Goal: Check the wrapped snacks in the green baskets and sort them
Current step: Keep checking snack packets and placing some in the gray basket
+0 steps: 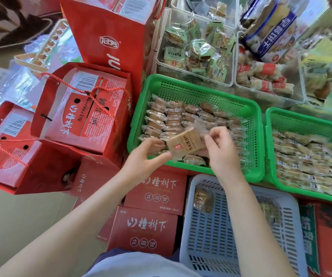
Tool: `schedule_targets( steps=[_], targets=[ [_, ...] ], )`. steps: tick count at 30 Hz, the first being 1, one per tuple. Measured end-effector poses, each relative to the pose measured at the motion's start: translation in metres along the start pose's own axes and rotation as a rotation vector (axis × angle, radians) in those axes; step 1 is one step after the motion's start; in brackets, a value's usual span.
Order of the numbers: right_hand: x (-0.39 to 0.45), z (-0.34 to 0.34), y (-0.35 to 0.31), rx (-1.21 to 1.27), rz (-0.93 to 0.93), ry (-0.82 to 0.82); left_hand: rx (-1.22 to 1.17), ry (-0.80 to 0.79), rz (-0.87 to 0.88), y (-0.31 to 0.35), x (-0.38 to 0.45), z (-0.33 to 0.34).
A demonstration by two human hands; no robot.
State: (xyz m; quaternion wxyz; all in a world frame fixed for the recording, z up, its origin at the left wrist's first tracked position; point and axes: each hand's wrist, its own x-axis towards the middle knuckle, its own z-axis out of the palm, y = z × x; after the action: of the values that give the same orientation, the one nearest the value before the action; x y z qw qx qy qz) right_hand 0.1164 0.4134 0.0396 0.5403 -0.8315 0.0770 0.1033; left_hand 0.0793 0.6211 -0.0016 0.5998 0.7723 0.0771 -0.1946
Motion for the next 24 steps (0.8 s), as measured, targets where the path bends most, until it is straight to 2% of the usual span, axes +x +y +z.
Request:
schedule_targets(
  steps=[3, 5, 7, 11, 13, 18, 21, 24],
  targets=[
    [-0.029, 0.003, 0.004, 0.327, 0.171, -0.058, -0.525, -0.071, -0.084, 0.016, -0.025, 0.009],
    [-0.051, 0.006, 0.003, 0.500, 0.259, -0.107, -0.662, -0.094, -0.101, 0.020, -0.038, 0.011],
    [-0.070, 0.008, 0.002, 0.564, 0.286, -0.124, -0.700, -0.145, -0.112, 0.020, -0.051, 0.012],
    [-0.102, 0.007, 0.003, 0.444, 0.148, -0.004, -0.797, -0.271, -0.113, 0.016, -0.079, 0.018],
    [-0.116, 0.005, 0.002, 0.399, 0.085, 0.070, -0.902, -0.275, -0.114, 0.019, -0.096, 0.023],
    [-0.143, 0.003, -0.005, 0.219, -0.028, 0.165, -1.003, -0.149, -0.152, 0.021, -0.132, 0.040],
    [-0.160, 0.002, -0.005, 0.086, -0.069, 0.184, -0.928, -0.030, -0.220, 0.017, -0.144, 0.046],
    [-0.172, 0.002, -0.004, 0.038, -0.072, 0.195, -0.883, -0.002, -0.207, 0.016, -0.154, 0.044]
  ],
)
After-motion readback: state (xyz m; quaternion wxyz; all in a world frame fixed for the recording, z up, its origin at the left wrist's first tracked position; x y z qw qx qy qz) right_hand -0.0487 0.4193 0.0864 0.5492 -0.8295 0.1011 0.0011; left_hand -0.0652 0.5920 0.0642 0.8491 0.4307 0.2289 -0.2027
